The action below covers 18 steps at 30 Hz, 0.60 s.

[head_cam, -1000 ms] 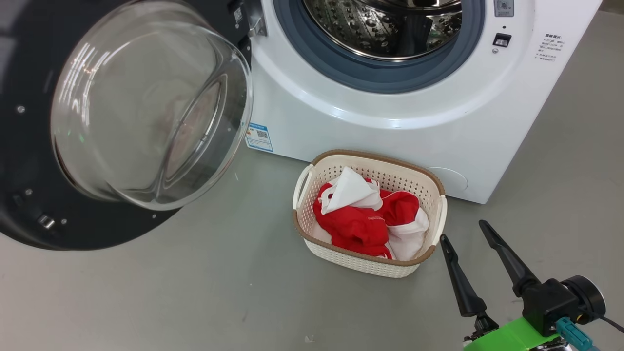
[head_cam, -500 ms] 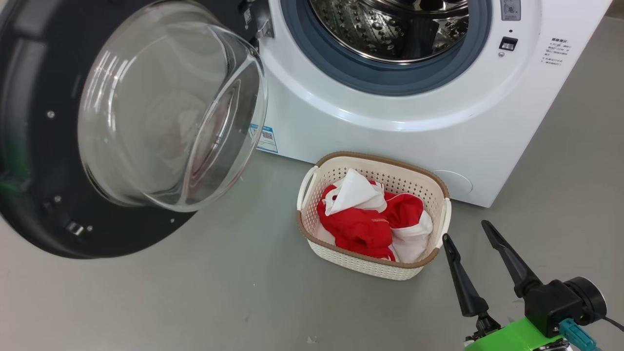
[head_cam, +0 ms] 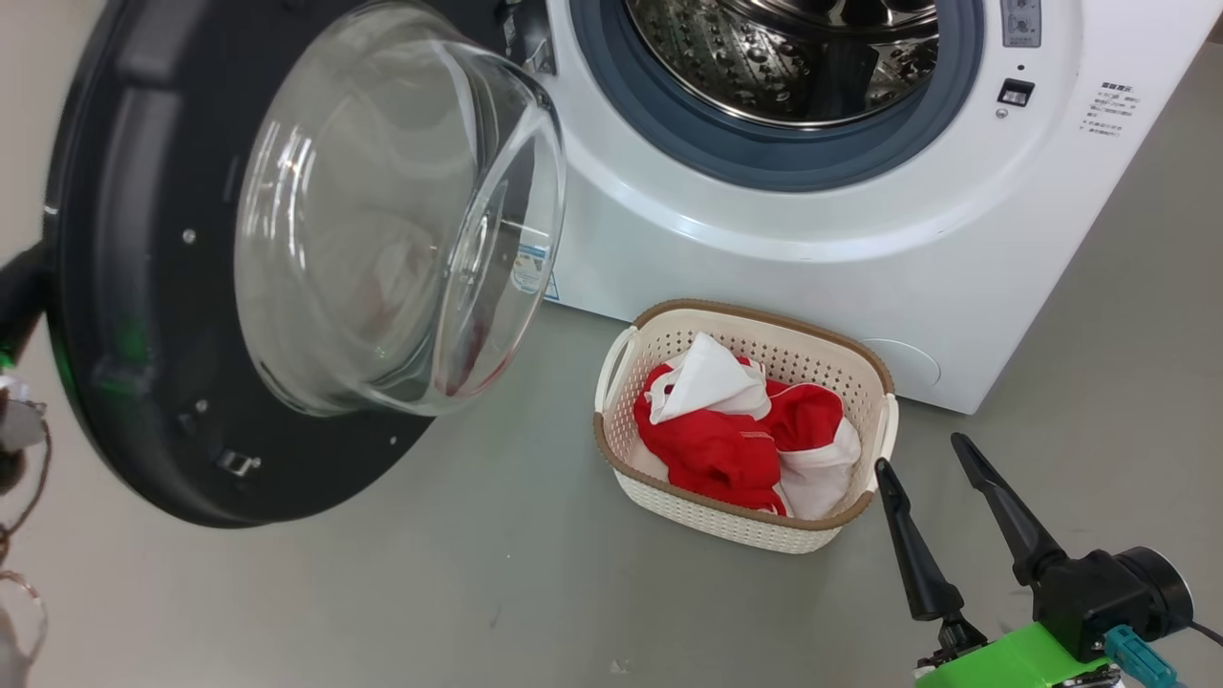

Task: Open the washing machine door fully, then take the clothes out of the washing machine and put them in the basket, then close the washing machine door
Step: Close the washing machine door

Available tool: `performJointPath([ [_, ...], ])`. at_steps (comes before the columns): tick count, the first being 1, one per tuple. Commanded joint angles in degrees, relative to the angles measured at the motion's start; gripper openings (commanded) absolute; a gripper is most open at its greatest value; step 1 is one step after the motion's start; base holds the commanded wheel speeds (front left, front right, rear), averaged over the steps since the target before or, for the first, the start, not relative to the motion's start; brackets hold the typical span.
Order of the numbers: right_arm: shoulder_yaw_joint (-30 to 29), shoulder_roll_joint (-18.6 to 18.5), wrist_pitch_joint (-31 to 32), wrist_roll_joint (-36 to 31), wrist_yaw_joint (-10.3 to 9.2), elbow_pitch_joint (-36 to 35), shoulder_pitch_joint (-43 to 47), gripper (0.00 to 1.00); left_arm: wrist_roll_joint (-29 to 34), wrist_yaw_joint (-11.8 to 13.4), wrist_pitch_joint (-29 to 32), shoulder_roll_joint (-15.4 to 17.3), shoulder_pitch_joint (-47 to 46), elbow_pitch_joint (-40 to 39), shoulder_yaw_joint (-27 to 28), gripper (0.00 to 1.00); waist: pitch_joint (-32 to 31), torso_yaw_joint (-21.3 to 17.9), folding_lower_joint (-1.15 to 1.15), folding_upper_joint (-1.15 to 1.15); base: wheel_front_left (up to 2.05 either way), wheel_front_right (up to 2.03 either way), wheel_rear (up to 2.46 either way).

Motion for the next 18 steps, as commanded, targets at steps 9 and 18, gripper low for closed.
performJointPath([
  [9, 1.25, -0.46, -1.14, 1.1, 0.35, -0.4, -1.76, 1.0, -3.89, 3.98, 4.66, -3.44, 5.53, -12.43, 1.7, 0.0, -0.28, 0.71, 0.0, 0.0, 0.0, 0.0, 0.0],
  [18, 1.38, -0.46, -1.49, 1.62, 0.35, 0.08, -1.92, 1.0, -5.98, 7.3, 7.2, -9.01, 10.15, -23.51, 0.92, 0.0, -0.36, 0.35, 0.0, 0.0, 0.0, 0.0, 0.0],
])
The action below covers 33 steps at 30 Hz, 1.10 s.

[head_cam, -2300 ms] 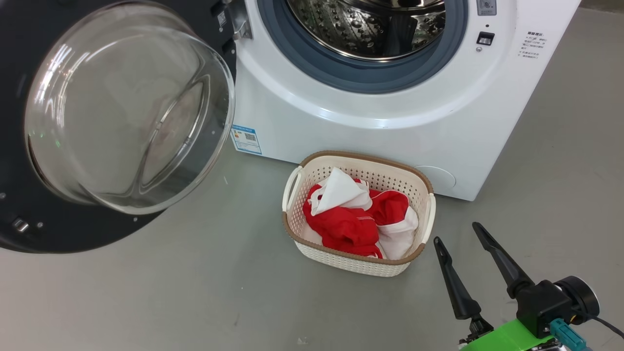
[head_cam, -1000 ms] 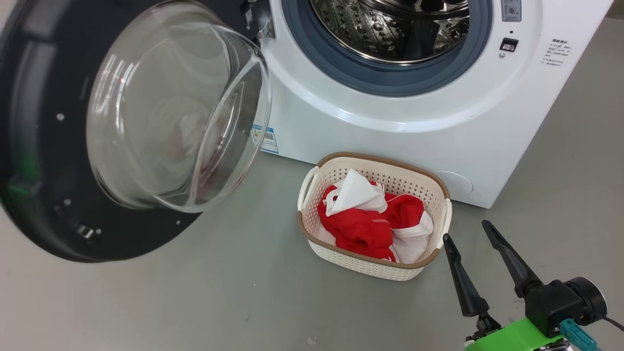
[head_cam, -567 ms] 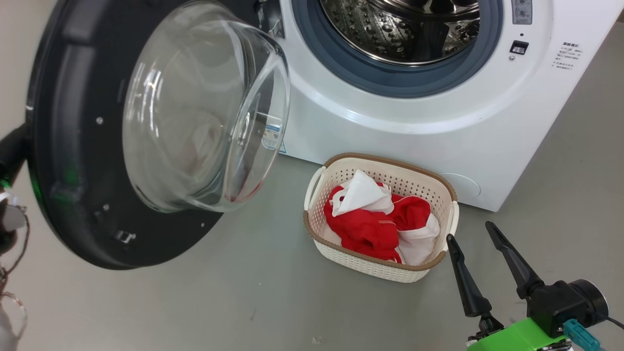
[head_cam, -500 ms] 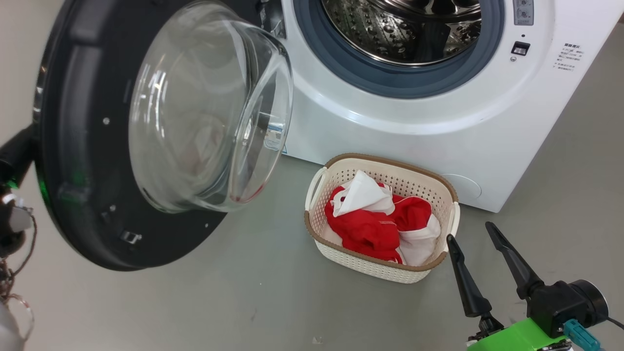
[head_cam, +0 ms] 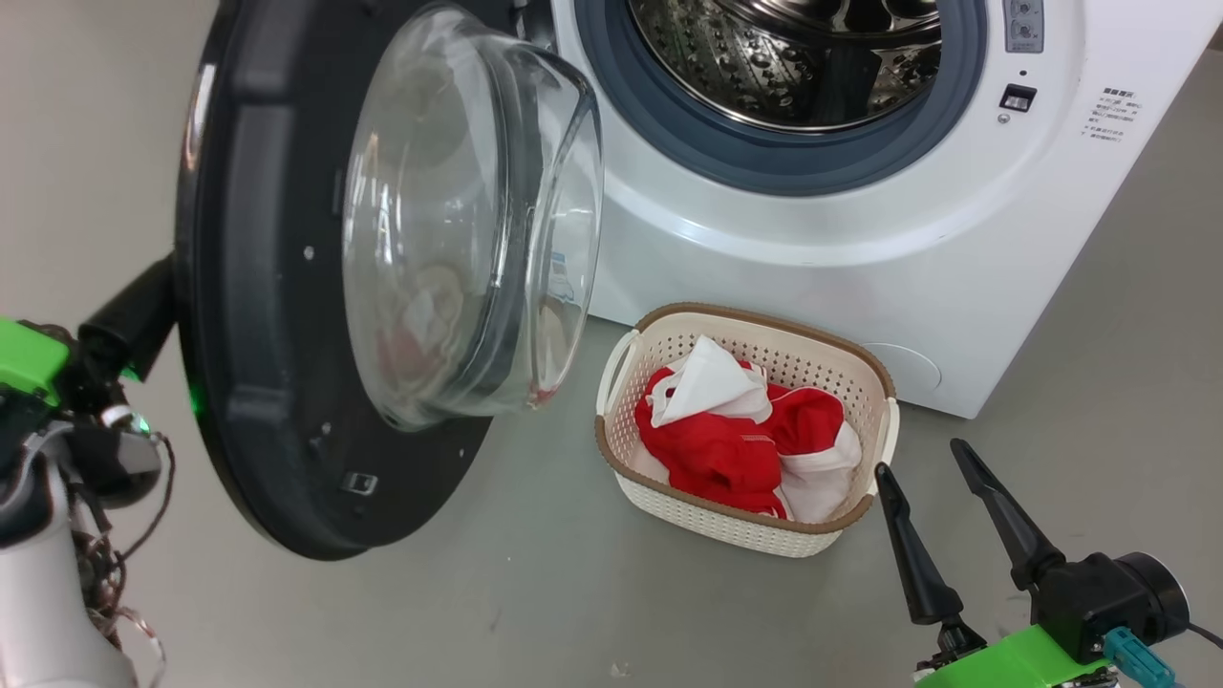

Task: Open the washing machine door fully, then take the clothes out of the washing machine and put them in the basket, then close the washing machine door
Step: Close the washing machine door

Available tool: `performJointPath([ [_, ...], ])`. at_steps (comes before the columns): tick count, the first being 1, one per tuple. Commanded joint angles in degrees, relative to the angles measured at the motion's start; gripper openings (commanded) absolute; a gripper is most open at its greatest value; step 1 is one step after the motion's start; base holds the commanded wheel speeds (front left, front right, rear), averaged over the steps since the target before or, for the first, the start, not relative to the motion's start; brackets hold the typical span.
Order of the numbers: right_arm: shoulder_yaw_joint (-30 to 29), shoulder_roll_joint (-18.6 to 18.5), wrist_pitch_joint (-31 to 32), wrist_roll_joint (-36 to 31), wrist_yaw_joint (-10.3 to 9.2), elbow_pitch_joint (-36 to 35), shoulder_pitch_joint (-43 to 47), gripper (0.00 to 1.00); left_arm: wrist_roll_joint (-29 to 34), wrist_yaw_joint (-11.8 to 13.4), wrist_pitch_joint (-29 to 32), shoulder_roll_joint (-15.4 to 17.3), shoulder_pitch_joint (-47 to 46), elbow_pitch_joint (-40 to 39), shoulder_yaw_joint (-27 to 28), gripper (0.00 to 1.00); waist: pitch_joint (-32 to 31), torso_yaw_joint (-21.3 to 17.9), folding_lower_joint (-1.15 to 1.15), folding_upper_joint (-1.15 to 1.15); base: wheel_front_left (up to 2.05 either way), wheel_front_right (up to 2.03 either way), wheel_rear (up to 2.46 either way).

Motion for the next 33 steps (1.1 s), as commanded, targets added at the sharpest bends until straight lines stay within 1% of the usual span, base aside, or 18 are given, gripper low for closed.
performJointPath([
  [1, 1.41, -0.48, -0.93, 0.74, 0.35, -1.13, -1.91, 1.0, -1.03, 0.36, 1.05, 1.02, 0.94, -3.18, 0.48, 0.0, -0.06, -0.15, 0.0, 0.0, 0.0, 0.0, 0.0],
  [7, 1.5, -0.48, -1.1, 1.25, 0.35, -0.69, -1.92, 1.0, -3.16, 1.39, 1.82, -1.18, 3.41, -7.5, -0.59, 0.0, -0.32, -0.63, 0.0, 0.0, 0.0, 0.0, 0.0],
  [12, 1.48, -0.48, -1.18, 1.53, 0.35, -0.43, -1.75, 1.0, -4.78, 1.67, 1.32, -2.04, 4.93, -9.27, -2.72, 0.0, -0.9, -1.22, 0.0, 0.0, 0.0, 0.0, 0.0],
  [16, 1.51, -0.48, -1.23, 1.84, 0.35, -0.37, -1.34, 1.0, -7.32, 1.24, 0.11, -2.32, 6.28, -10.39, -5.48, 0.0, -1.51, -1.97, 0.0, 0.0, 0.0, 0.0, 0.0],
  [22, 1.65, -0.48, -1.26, 2.17, 0.35, -0.29, -1.02, 1.0, -13.2, 0.36, -3.72, -2.36, 7.86, -11.06, -11.14, 0.0, -1.99, -2.9, 0.0, 0.0, 0.0, 0.0, 0.0],
  [23, 1.65, -0.48, -1.26, 2.17, 0.35, -0.29, -1.02, 1.0, -13.2, 0.36, -3.72, -2.36, 7.86, -11.06, -11.14, 0.0, -1.99, -2.9, 0.0, 0.0, 0.0, 0.0, 0.0],
  [28, 1.75, -0.48, -1.28, 2.29, 0.35, -0.32, -0.89, 1.0, -16.39, -0.5, -7.38, -2.37, 8.75, -10.79, -15.24, 0.0, -2.0, -4.09, 0.0, 0.0, 0.0, 0.0, 0.0],
  [33, 1.66, -0.48, -1.28, 2.45, 0.35, -0.41, -0.98, 1.0, -17.89, -2.04, -10.27, -2.37, 8.74, -9.6, -17.42, 0.0, -1.68, -6.02, 0.0, 0.0, 0.0, 0.0, 0.0],
])
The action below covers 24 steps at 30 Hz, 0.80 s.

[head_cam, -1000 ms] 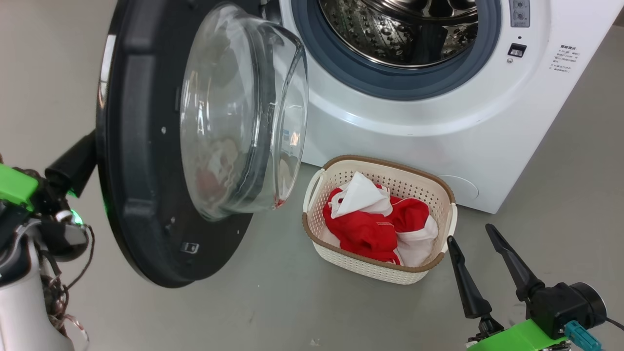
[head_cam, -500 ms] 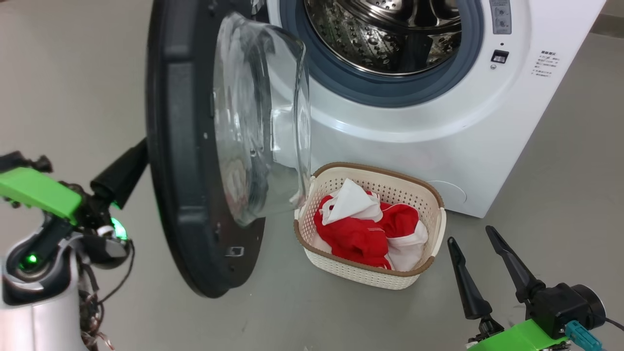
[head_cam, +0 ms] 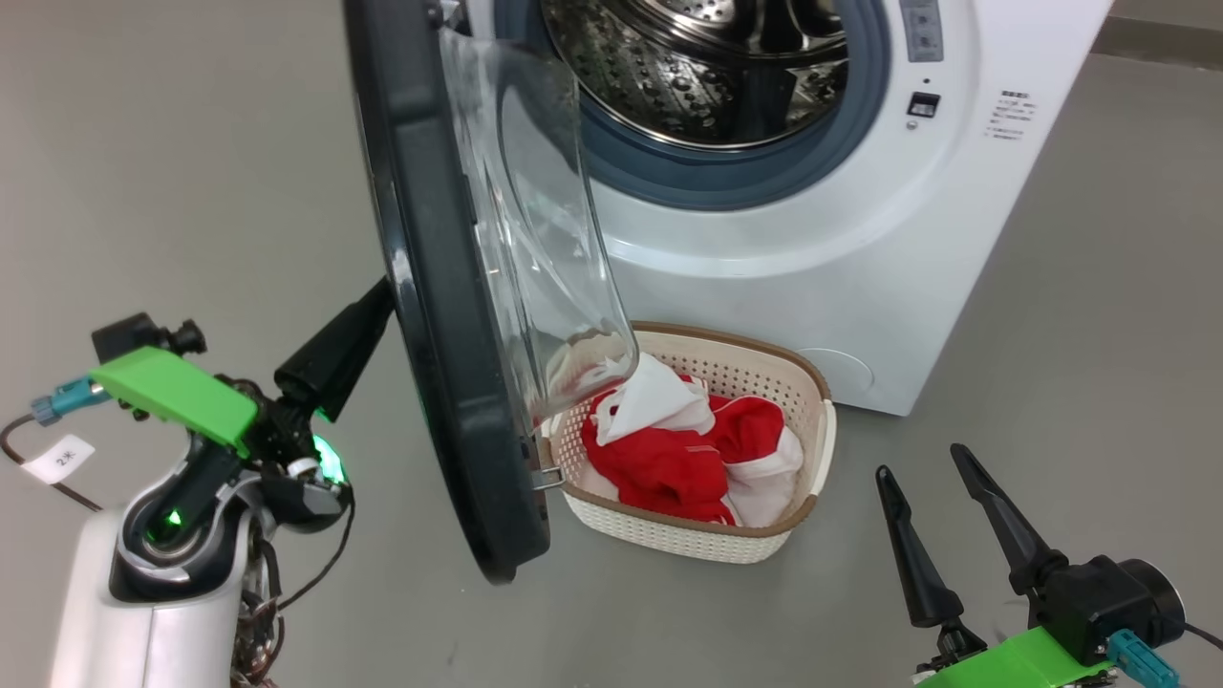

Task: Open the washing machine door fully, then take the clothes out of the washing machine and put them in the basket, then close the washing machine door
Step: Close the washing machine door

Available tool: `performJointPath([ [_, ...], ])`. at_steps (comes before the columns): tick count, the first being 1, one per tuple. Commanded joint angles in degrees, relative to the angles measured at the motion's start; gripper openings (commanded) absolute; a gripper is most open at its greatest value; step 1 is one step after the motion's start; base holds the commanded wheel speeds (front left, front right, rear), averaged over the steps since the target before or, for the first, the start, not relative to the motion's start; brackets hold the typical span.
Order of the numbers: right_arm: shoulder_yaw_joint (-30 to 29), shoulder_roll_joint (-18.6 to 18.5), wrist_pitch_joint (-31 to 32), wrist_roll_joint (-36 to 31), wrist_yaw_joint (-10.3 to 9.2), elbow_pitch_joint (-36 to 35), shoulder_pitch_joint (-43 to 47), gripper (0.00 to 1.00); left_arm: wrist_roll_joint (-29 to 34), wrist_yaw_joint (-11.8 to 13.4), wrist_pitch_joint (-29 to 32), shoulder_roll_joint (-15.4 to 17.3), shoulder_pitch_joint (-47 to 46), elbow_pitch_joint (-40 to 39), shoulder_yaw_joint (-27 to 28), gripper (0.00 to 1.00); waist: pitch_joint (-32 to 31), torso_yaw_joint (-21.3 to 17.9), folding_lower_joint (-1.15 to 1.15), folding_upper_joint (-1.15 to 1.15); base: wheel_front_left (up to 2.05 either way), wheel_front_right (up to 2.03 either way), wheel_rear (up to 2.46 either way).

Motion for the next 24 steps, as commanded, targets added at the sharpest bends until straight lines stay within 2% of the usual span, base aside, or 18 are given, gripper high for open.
performJointPath([
  [1, 1.34, -0.49, -0.68, 0.64, 0.35, -1.34, -1.05, 1.0, -0.64, -0.8, -0.21, 0.92, -0.57, -1.25, 0.78, 0.0, 0.27, -1.04, 0.0, 0.0, 0.0, 0.0, 0.0],
  [11, 1.03, -0.49, -0.68, 0.78, 0.35, -1.19, -1.28, 1.0, -2.35, -3.06, -2.86, 0.92, -2.2, 0.38, -1.48, 0.0, 0.9, -4.45, 0.0, 0.0, 0.0, 0.0, 0.0],
  [24, 1.09, -0.49, -0.69, 1.13, 0.35, -1.56, -2.09, 1.0, -4.48, -4.4, -7.03, 0.92, -4.76, 0.27, -4.46, 0.0, 2.73, -8.03, 0.0, 0.0, 0.0, 0.0, 0.0],
])
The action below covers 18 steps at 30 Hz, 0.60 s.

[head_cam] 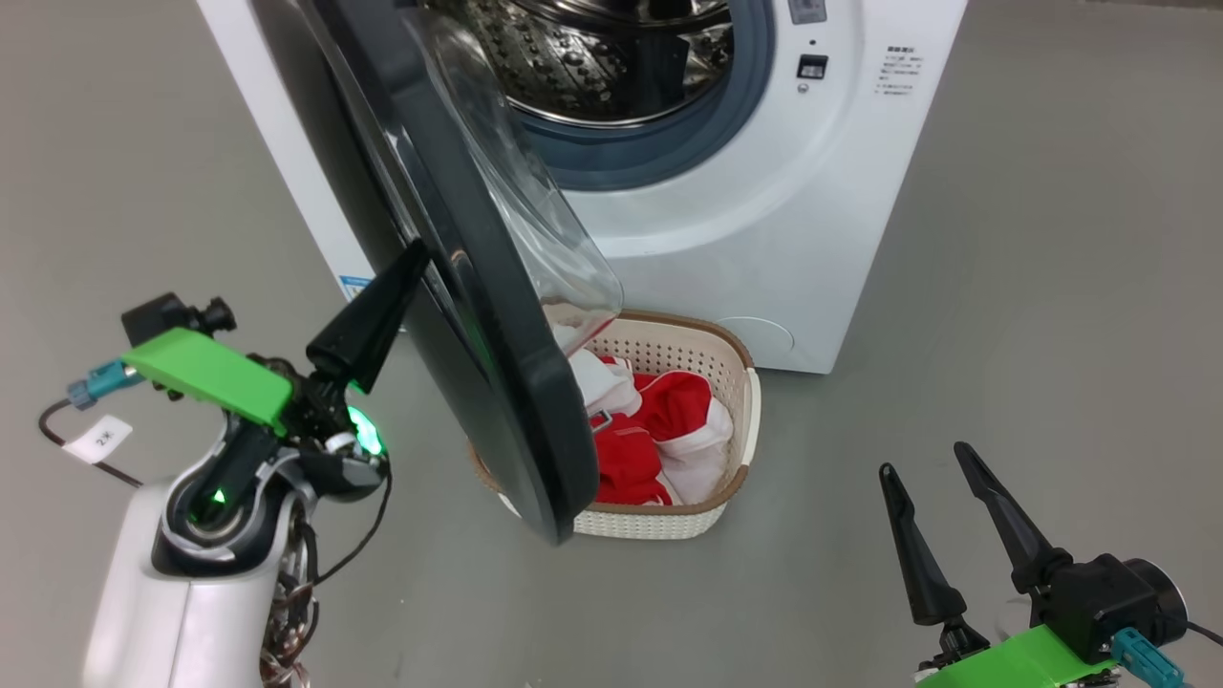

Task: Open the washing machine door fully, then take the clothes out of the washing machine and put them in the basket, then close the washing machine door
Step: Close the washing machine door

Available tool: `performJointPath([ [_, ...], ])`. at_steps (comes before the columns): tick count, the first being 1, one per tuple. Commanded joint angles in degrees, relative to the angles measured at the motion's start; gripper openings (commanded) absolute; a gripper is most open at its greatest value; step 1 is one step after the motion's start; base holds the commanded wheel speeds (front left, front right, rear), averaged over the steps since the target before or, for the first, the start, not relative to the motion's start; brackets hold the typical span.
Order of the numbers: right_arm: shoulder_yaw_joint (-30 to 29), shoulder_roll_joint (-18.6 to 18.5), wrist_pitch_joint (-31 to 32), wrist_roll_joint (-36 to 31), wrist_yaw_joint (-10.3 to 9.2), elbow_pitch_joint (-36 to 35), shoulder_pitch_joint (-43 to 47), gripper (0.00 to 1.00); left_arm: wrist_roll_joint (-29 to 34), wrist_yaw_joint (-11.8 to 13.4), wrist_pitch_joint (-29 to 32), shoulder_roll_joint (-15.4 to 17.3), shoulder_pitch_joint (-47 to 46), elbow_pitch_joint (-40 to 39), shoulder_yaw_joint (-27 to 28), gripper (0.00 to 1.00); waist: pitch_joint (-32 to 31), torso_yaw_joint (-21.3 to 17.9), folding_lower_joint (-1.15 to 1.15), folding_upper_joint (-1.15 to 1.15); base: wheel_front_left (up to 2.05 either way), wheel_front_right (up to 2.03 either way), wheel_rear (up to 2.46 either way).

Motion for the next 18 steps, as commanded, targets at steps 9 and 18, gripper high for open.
performJointPath([
  [9, 1.4, -0.5, -0.69, 0.54, 0.35, -1.5, -3.22, 1.0, -3.96, -1.85, -4.96, 0.93, -5.93, 0.2, -3.0, 0.0, 2.12, -3.15, 0.0, 0.0, 0.0, 0.0, 0.0],
  [18, 1.43, -0.5, -0.69, 0.83, 0.35, -1.56, -3.96, 1.0, -4.68, -2.7, -9.95, 0.93, -10.05, 3.07, -5.22, 0.0, 3.68, -6.13, 0.0, 0.0, 0.0, 0.0, 0.0],
])
